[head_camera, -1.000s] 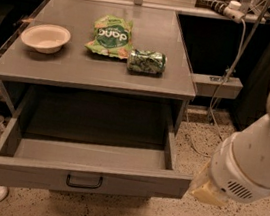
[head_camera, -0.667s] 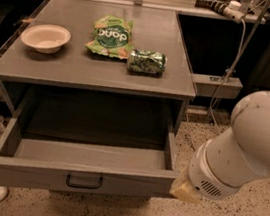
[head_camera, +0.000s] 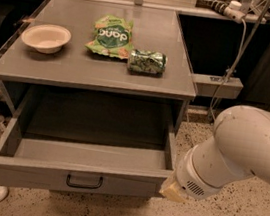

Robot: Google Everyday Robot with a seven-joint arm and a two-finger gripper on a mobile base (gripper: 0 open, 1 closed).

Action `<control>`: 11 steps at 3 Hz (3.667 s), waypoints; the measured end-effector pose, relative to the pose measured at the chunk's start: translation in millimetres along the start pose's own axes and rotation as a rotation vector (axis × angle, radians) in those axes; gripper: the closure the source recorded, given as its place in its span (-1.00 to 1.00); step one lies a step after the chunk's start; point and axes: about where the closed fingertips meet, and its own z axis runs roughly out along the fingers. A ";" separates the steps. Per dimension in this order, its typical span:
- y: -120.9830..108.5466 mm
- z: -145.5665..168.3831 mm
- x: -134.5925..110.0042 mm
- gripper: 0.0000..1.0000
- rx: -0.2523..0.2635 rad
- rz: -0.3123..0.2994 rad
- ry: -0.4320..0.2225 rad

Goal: Close top drawer

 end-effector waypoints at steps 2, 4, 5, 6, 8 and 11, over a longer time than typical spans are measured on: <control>-19.7 43.4 -0.5 1.00 0.034 0.074 -0.042; -51.8 81.1 -14.8 1.00 0.049 0.081 -0.080; -72.9 85.3 -28.2 1.00 0.070 0.059 -0.095; -100.8 81.5 -51.3 1.00 0.102 0.037 -0.126; -159.5 71.9 -107.9 1.00 0.152 -0.019 -0.253; -179.1 116.4 -150.9 1.00 0.115 -0.059 -0.308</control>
Offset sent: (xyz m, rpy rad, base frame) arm 0.0485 0.0114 -0.0798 0.0746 -0.0408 -0.1464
